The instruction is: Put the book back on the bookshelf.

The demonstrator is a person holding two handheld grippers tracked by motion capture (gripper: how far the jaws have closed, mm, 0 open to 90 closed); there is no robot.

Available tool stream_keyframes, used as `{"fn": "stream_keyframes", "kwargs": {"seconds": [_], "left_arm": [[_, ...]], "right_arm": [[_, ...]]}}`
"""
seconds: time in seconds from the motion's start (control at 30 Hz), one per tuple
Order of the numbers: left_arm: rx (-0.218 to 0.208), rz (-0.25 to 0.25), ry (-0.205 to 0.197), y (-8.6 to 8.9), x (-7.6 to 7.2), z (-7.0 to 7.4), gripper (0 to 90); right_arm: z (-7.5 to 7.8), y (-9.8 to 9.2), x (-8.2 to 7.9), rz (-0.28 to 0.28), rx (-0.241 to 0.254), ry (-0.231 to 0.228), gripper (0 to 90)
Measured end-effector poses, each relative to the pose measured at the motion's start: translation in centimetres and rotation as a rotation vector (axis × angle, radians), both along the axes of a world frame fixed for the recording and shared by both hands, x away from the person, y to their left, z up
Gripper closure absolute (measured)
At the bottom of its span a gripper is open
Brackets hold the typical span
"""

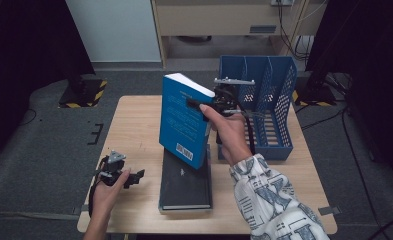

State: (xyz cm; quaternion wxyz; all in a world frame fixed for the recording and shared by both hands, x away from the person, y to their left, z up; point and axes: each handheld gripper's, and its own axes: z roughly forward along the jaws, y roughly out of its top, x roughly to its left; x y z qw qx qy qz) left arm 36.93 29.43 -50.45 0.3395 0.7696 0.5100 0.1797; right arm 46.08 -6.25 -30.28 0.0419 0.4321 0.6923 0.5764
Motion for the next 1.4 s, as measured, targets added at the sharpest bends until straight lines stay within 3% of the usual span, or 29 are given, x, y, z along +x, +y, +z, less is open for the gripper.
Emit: {"fn": "stream_keyframes", "kwargs": {"seconds": [0.4,0.67,1.07,1.4], "left_arm": [[0.01,0.01,0.013,0.2,-0.1,-0.4,6.3],[0.062,0.013,0.038,0.1,-0.1,-1.0,6.7],[0.064,0.019,0.022,0.3,-0.3,-0.7,7.0],[0.075,0.008,0.033,0.1,-0.2,-0.9,7.1]], "right_arm": [[1.5,-3.2,-1.0,-0.062,0.006,-0.012,60.6],[1.7,-5.4,-1.4,-0.102,0.017,-0.002,60.6],[2.5,-7.8,-2.1,-0.152,0.019,-0.004,60.5],[3.0,-10.6,-3.1,-0.215,0.04,0.0,60.5]]}}
